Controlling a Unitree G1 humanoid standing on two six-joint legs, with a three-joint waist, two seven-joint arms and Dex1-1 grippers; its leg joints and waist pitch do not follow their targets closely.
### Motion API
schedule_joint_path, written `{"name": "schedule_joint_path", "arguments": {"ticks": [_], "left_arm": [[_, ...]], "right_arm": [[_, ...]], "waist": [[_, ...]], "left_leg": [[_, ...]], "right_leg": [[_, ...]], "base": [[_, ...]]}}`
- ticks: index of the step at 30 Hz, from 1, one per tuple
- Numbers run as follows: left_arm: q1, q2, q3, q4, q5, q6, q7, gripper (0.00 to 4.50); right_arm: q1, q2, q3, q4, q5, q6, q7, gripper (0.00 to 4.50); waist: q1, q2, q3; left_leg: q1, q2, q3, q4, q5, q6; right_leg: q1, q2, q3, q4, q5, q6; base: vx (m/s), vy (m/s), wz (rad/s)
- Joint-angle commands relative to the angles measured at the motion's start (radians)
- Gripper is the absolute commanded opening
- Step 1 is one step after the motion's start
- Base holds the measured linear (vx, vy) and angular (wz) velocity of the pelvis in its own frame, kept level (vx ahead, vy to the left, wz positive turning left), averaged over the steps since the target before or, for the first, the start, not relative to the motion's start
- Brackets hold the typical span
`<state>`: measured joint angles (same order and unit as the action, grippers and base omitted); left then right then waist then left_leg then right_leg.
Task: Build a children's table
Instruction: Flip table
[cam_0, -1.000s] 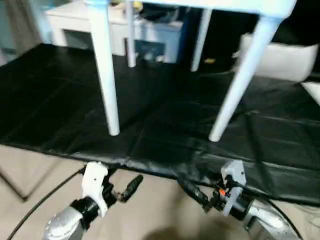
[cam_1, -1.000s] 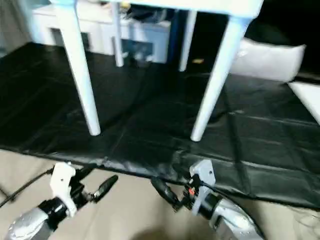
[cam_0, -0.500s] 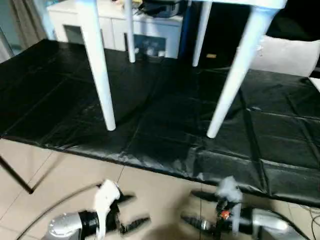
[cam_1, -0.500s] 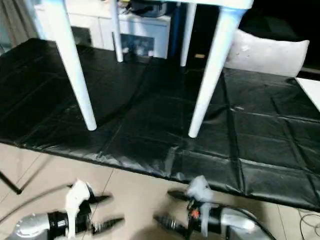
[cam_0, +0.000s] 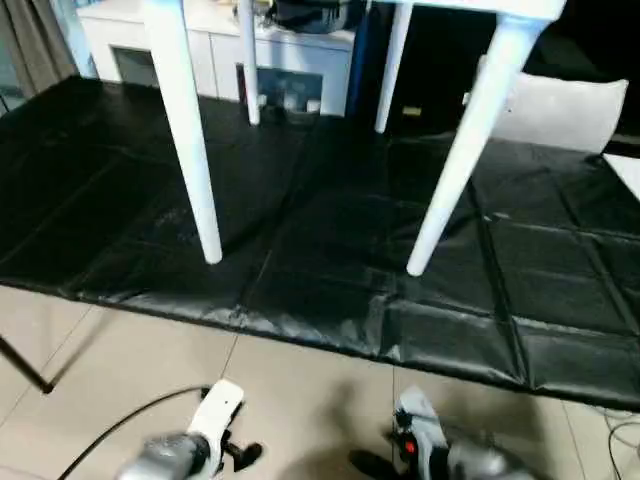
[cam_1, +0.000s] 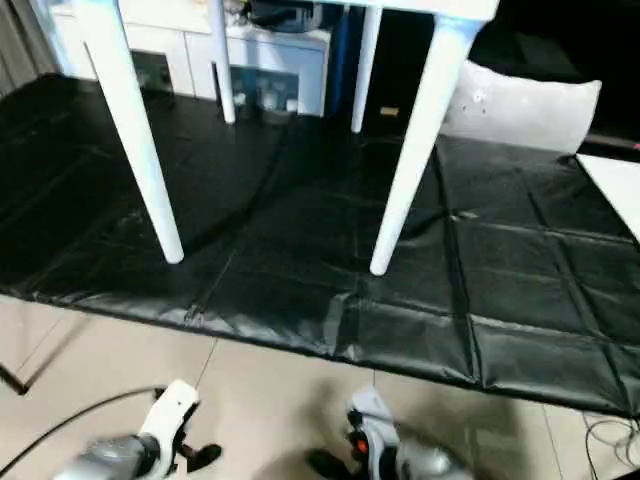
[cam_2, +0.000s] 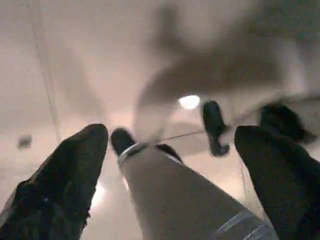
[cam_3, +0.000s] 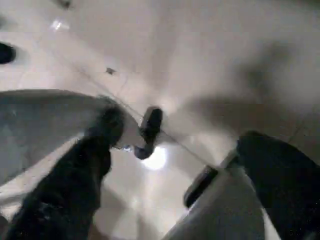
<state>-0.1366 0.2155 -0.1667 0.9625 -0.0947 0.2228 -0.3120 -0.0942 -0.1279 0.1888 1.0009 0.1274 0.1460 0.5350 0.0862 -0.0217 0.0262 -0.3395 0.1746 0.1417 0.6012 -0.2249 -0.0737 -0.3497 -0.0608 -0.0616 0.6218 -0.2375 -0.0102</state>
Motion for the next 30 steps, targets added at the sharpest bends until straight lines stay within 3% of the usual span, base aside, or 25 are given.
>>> {"name": "schedule_joint_path", "arguments": {"ticks": [1, 2, 5, 7, 9, 10, 12, 16, 30], "left_arm": [[-0.014, -0.017, 0.055, 0.035, -0.037, -0.034, 0.09, 4.5], [-0.027, -0.04, 0.094, 0.079, -0.047, -0.046, 0.124, 4.5], [-0.028, -0.06, 0.098, 0.117, -0.031, -0.064, 0.122, 4.5], [-0.019, -0.061, 0.071, 0.148, 0.0, -0.058, 0.122, 4.5], [-0.009, -0.065, 0.075, 0.182, 0.003, -0.039, 0.124, 4.5], [-0.005, -0.065, 0.076, 0.189, 0.005, -0.035, 0.121, 4.5], [0.005, -0.066, 0.078, 0.209, 0.017, -0.029, 0.109, 4.5], [0.006, -0.066, 0.078, 0.214, 0.02, -0.026, 0.107, 4.5], [0.006, -0.066, 0.078, 0.214, 0.02, -0.026, 0.107, 4.5]], "right_arm": [[-0.011, 0.013, -0.045, 0.074, 0.022, -0.018, -0.126, 4.43], [-0.027, 0.034, -0.086, 0.135, 0.039, -0.033, -0.225, 4.43], [-0.051, 0.063, -0.13, 0.205, 0.058, -0.015, -0.342, 4.43], [-0.064, 0.103, -0.148, 0.241, 0.049, -0.043, -0.407, 4.43], [-0.071, 0.13, -0.152, 0.272, 0.027, -0.049, -0.426, 4.43], [-0.07, 0.134, -0.15, 0.28, 0.021, -0.041, -0.428, 4.43], [-0.065, 0.148, -0.14, 0.306, 0.005, -0.014, -0.445, 4.43], [-0.063, 0.152, -0.138, 0.311, 0.002, -0.005, -0.45, 4.43], [-0.063, 0.152, -0.138, 0.311, 0.002, -0.005, -0.45, 4.43]], "waist": [[-0.002, 0.013, -0.013], [-0.003, 0.014, -0.006], [-0.002, 0.013, 0.004], [-0.003, 0.023, 0.015], [-0.007, 0.021, 0.011], [-0.009, 0.021, 0.005], [-0.012, 0.02, 0.012], [-0.012, 0.023, 0.014], [-0.02, 0.024, 0.022]], "left_leg": [[-0.006, 0.061, -0.016, -0.094, -0.23, 0.018], [-0.005, 0.059, -0.013, -0.094, -0.246, 0.021], [-0.008, 0.061, -0.015, -0.098, -0.239, 0.027], [-0.009, 0.064, -0.017, -0.102, -0.248, 0.026], [-0.015, 0.064, -0.017, -0.1, -0.204, 0.034], [-0.019, 0.064, -0.015, -0.093, -0.144, 0.049], [-0.021, 0.064, -0.012, -0.092, -0.127, 0.073], [-0.015, 0.069, -0.012, -0.097, -0.154, 0.073], [-0.015, 0.072, -0.011, -0.106, -0.189, 0.061]], "right_leg": [[0.018, -0.1, 0.057, -0.083, -0.11, -0.249], [0.014, -0.099, 0.06, -0.087, -0.136, -0.245], [0.014, -0.103, 0.061, -0.092, -0.19, -0.228], [0.009, -0.106, 0.063, -0.095, -0.223, -0.214], [0.013, -0.104, 0.064, -0.09, -0.17, -0.211], [0.015, -0.103, 0.062, -0.079, -0.078, -0.223], [0.01, -0.101, 0.06, -0.078, -0.033, -0.241], [0.012, -0.103, 0.059, -0.08, -0.055, -0.242], [0.01, -0.106, 0.063, -0.089, -0.103, -0.238]], "base": [[0.0, 0.0, 0.0], [0.0, 0.0, 0.0], [0.0, 0.0, 0.0], [0.0, 0.0, 0.0], [0.0, 0.0, 0.0], [0.0, 0.0, 0.0], [0.0, 0.0, 0.0], [0.0, 0.0, 0.0], [0.0, 0.0, 0.0]]}}
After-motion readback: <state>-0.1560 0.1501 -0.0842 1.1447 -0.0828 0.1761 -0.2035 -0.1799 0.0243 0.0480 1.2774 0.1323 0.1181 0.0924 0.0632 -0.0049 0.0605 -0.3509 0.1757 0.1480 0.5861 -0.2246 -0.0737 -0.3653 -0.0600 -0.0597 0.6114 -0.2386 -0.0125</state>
